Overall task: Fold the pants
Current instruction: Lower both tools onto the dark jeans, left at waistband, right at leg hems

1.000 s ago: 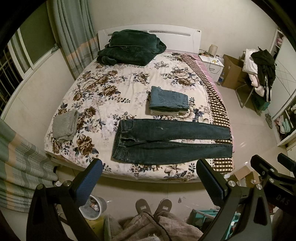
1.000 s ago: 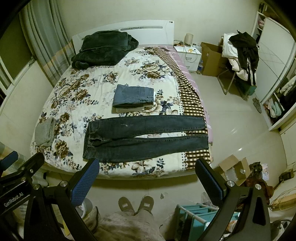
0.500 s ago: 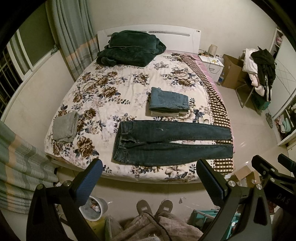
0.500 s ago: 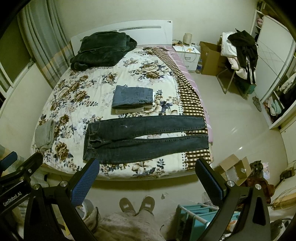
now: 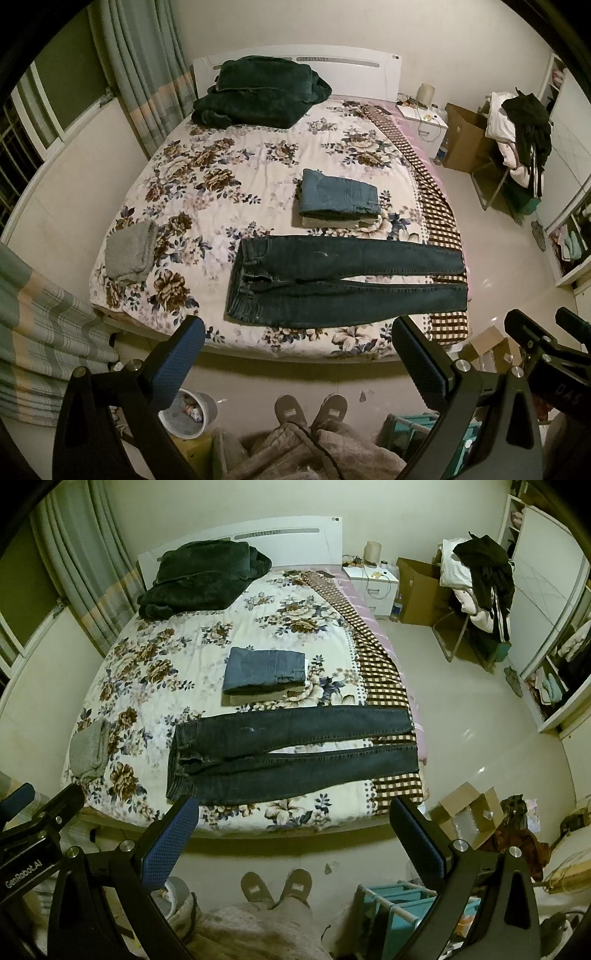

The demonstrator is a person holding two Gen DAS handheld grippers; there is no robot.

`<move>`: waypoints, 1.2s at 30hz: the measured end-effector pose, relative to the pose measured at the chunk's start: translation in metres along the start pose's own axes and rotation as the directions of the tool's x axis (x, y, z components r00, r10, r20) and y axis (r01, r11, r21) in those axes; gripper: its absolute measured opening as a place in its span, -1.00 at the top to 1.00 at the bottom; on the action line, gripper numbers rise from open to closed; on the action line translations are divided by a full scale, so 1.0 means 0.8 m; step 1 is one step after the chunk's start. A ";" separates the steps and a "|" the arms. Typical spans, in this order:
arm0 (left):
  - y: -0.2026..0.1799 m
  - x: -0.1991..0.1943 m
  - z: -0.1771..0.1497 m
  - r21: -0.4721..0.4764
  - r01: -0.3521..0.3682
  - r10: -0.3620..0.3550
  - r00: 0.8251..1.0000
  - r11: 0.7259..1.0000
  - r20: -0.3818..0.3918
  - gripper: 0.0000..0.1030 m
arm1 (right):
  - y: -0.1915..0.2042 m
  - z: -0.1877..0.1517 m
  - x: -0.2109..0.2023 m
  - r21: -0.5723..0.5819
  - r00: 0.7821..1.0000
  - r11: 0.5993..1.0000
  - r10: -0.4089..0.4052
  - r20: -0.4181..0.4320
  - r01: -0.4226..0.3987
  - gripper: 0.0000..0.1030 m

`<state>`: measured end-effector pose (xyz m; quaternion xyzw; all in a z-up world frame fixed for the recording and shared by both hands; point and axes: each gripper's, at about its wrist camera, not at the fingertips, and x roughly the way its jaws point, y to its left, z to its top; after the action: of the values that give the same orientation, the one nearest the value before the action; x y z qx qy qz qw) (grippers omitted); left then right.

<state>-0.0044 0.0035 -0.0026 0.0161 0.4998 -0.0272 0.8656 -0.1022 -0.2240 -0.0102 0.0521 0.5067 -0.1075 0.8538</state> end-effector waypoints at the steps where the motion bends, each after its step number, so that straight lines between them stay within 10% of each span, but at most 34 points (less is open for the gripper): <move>1: -0.001 0.002 -0.003 0.001 0.003 -0.003 1.000 1.000 -0.002 -1.00 | 0.001 -0.001 0.000 0.001 1.000 1.000 -0.001 -0.003 0.001 -1.00; 20: 0.030 0.137 0.068 -0.021 -0.078 0.078 0.997 0.997 0.027 -1.00 | -0.011 0.044 0.127 0.199 0.996 0.976 -0.084 -0.013 0.085 -1.00; 30: 0.060 0.367 0.143 -0.186 -0.238 0.191 0.952 0.953 -0.239 -1.00 | -0.081 0.157 0.427 0.348 0.975 0.929 -0.046 -0.218 0.122 -1.00; 36: 0.078 0.547 0.185 -0.316 -0.354 0.206 0.885 0.881 -0.418 -1.00 | -0.137 0.221 0.652 0.382 0.935 0.900 -0.070 -0.349 0.210 -1.00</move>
<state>0.3460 0.0438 -0.3076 -0.0750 0.6423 0.2020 0.7356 0.2642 -0.4339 -0.3800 0.2117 0.6090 -0.2641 0.7173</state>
